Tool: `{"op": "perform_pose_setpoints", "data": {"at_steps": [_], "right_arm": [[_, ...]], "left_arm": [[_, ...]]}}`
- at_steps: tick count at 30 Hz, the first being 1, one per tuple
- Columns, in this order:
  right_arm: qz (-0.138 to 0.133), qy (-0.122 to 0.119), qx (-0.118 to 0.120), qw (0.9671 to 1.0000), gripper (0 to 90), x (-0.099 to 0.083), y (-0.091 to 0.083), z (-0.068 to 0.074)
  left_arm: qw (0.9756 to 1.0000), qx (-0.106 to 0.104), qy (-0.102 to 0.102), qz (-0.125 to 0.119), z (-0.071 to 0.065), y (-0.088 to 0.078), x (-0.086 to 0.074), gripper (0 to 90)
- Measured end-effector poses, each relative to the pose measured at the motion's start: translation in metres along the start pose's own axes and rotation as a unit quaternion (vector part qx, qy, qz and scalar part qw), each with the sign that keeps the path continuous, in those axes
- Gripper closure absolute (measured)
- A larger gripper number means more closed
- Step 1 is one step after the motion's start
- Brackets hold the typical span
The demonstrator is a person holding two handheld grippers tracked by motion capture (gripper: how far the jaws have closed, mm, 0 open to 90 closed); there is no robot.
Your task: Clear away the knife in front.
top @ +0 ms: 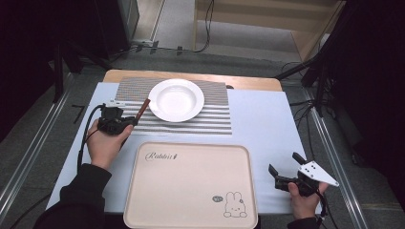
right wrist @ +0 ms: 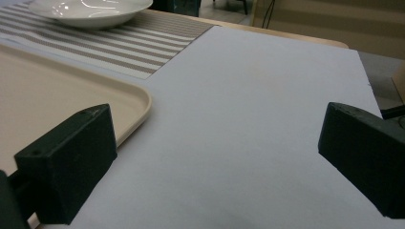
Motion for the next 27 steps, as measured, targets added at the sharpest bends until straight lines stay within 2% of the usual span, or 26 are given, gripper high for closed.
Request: {"op": "perform_pose_setpoints", "data": {"at_steps": [5,8,19,27], "right_arm": [[0.000,-0.001,0.001,1.0000,0.0,0.000,0.000,0.000],[0.000,-0.001,0.001,1.0000,0.0,0.000,0.000,0.000],[0.001,-0.004,0.001,1.0000,0.0,0.000,0.001,0.000],[0.001,-0.006,0.002,1.0000,0.0,0.000,0.001,0.000]], "left_arm": [[1.0000,-0.006,0.001,-0.002,-0.005,-0.005,-0.009,77.8],[0.9999,-0.011,-0.006,-0.004,-0.008,-0.009,-0.013,77.8],[0.9995,-0.029,0.004,-0.006,-0.024,-0.022,-0.032,77.8],[0.9990,-0.043,0.015,-0.005,-0.042,-0.029,-0.042,77.7]]}}
Point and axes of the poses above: each handheld gripper's, and its own axes: y roughly forward along the jaws, x roughly out of its top, z roughly to its left, the point moved 5 cm from there along y, roughly forward along the jaws, and after that the axes turned 3 degrees about z, right-handed, at the moved point
